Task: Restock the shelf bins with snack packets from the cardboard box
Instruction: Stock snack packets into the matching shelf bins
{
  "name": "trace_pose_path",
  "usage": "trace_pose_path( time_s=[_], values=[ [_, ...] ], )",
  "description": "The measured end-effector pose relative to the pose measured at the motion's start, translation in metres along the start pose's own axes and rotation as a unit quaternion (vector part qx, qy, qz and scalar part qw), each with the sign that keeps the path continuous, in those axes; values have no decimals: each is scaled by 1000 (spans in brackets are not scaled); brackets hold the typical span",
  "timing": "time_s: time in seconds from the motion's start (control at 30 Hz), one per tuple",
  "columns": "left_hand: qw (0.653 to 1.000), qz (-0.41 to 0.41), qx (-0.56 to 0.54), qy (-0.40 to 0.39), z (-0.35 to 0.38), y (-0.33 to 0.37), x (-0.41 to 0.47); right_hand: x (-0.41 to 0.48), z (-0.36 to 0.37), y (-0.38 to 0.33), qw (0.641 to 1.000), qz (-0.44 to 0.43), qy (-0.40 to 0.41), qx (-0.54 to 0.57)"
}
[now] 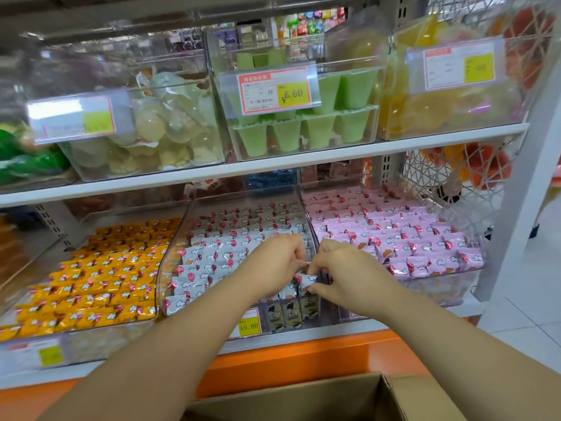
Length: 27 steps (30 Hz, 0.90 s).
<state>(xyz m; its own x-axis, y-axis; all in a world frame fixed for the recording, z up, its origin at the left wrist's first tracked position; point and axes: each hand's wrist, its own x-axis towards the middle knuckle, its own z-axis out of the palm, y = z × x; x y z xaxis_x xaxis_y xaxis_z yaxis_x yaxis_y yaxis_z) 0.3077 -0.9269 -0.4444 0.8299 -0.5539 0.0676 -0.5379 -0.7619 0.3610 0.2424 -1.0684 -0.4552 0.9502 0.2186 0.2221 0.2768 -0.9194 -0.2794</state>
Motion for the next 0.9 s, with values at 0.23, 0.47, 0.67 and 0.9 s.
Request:
trace_pose_path(
  time_s=[0.23,0.47,0.67,0.9],
  values=[
    [997,38,-17,68,10,-11,-14,-1,-1,-8,999,-34,-11,-21],
    [996,69,-64,8,10,-21,-22,9,12,-3,1000,-5,29,1],
    [996,40,73,-13,11,-13,-19,7,2,10,983,31,53,171],
    [963,54,265,-16,4,7,-12,2,9,21,983,82,68,151]
  ],
)
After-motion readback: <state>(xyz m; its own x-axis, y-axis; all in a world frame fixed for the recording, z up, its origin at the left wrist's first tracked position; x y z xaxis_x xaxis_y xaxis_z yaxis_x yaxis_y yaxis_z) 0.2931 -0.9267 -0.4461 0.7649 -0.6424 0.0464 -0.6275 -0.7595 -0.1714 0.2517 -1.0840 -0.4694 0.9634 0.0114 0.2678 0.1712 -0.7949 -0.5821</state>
